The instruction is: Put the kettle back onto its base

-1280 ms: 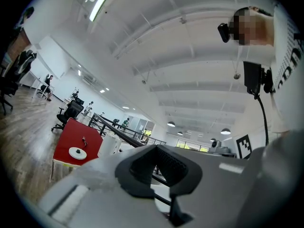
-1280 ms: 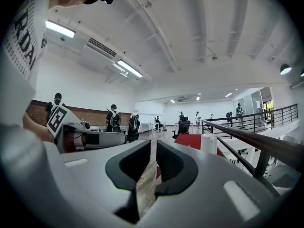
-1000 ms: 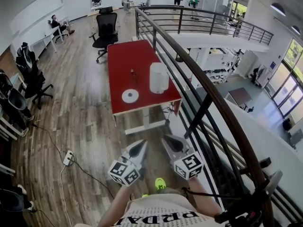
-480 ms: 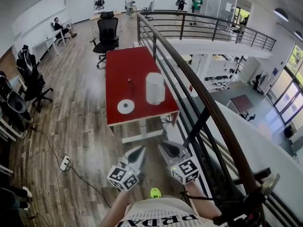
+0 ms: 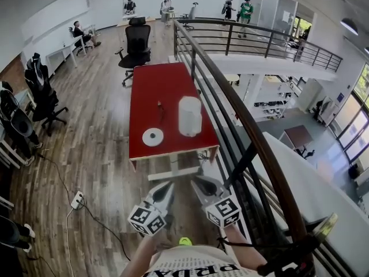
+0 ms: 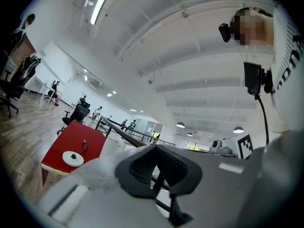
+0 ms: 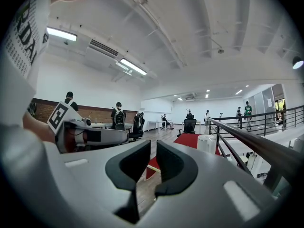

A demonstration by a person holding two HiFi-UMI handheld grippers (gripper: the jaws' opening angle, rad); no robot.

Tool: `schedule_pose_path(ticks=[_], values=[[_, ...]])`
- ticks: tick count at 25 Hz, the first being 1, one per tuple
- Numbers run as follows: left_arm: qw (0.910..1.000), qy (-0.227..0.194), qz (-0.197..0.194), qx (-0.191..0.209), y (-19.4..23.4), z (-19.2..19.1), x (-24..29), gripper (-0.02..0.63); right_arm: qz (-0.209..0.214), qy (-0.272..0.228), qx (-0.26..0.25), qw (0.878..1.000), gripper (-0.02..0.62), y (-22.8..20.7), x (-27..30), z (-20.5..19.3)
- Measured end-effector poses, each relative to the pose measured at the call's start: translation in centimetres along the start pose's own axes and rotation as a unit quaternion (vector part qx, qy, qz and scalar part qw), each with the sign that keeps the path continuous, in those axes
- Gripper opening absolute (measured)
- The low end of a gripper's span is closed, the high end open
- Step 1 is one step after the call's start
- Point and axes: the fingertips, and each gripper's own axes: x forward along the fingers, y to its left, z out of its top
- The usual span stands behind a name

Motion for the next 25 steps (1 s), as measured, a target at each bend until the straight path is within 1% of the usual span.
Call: schedule_pose_path(ticks=[9, 13, 16, 23, 25], values=[[1.0, -0.007, 0.007, -0.001, 1.7, 0.5, 0.7, 0.003, 0.004, 0.009, 0.004, 1.0, 0.032, -1.3, 1.9, -0.3], [1.0, -0.004, -0.001, 0.0, 3.2, 0.4, 2.0, 0.003, -0.005, 0.009, -0.003, 1.0, 0.032, -2.3, 3.3, -0.2], [1.0, -0.005, -0.007, 0.0, 4.4, 1.1, 3.3, 0.003, -0.009, 0.013, -0.002, 1.0, 0.032, -3.0, 4.4, -0.1], [0.9993, 0.0, -0.019, 0.032, 6.8, 2.7, 6.2, 0.003, -0.03, 0.009, -0.001, 1.0, 0.032, -5.1, 7.4, 0.7], [0.9987, 0.003, -0.019, 0.046, 7.3, 3.4, 7.0, 0.003, -0.033, 0.009, -0.002, 0.999, 0.032, -5.5, 8.3, 1.2]])
